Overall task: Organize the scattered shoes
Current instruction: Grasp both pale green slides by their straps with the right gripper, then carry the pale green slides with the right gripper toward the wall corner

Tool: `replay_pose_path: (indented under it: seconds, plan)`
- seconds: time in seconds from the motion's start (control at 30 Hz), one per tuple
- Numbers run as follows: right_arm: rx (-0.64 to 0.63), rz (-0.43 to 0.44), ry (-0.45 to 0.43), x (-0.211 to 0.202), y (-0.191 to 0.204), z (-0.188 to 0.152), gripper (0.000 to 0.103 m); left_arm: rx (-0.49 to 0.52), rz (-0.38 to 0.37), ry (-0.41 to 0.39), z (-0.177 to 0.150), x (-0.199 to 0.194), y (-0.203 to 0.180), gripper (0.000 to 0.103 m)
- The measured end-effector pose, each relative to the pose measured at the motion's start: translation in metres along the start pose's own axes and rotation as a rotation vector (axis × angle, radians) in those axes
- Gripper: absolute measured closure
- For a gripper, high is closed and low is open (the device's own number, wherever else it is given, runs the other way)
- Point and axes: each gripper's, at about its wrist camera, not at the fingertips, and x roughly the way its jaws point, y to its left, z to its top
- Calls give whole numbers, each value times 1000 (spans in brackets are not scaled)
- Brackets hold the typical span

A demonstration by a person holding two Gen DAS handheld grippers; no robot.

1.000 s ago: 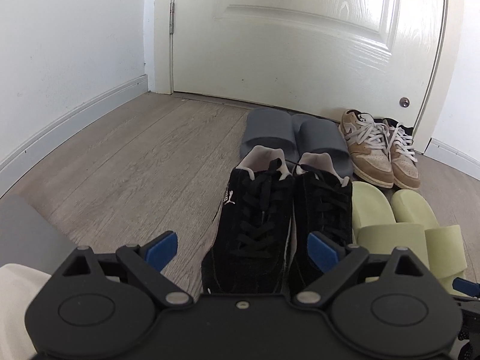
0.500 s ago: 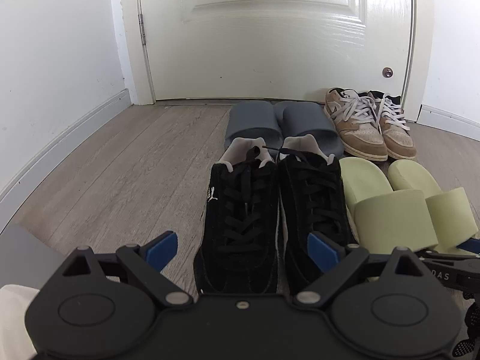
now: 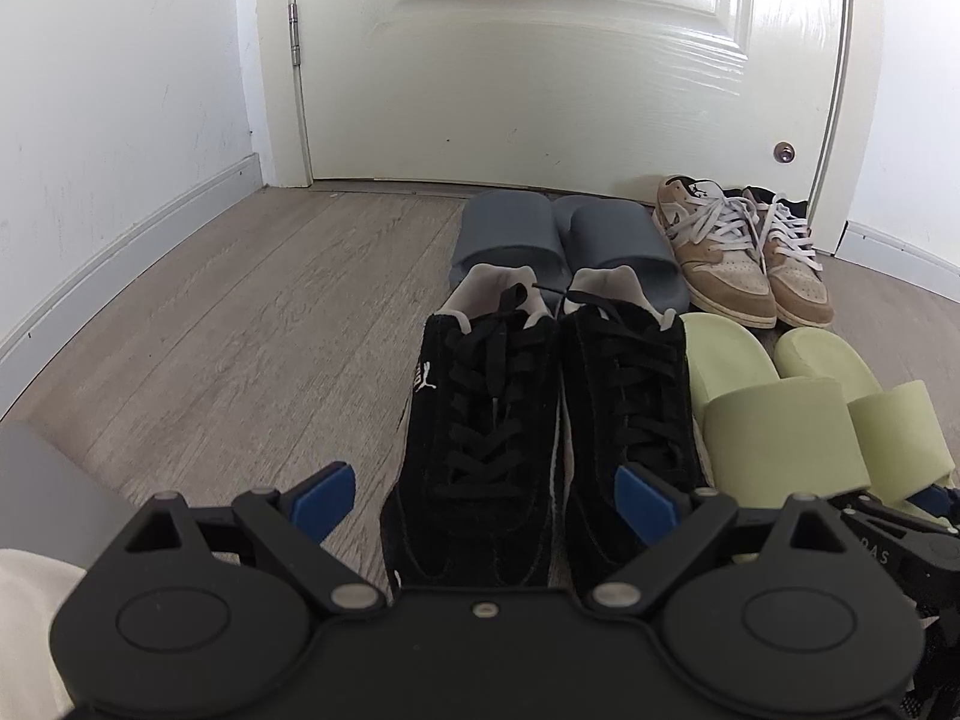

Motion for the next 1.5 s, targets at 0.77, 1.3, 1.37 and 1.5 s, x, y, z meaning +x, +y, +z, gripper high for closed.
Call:
replay_pose_path:
  seconds: [0.77, 1.3, 1.37, 1.5]
  plan:
    - [-19, -35, -117, -41, 4, 18, 77, -65, -37, 9, 9, -20, 3, 9]
    - [173, -83, -340, -226, -61, 99, 77, -91, -295, -88, 60, -180, 2, 9]
    - [193, -85, -367, -248, -75, 113, 77, -82, -347, -113, 70, -194, 2, 9]
    - [203, -141, -424, -285, -98, 132, 77, -40, -431, -149, 85, -211, -9, 9]
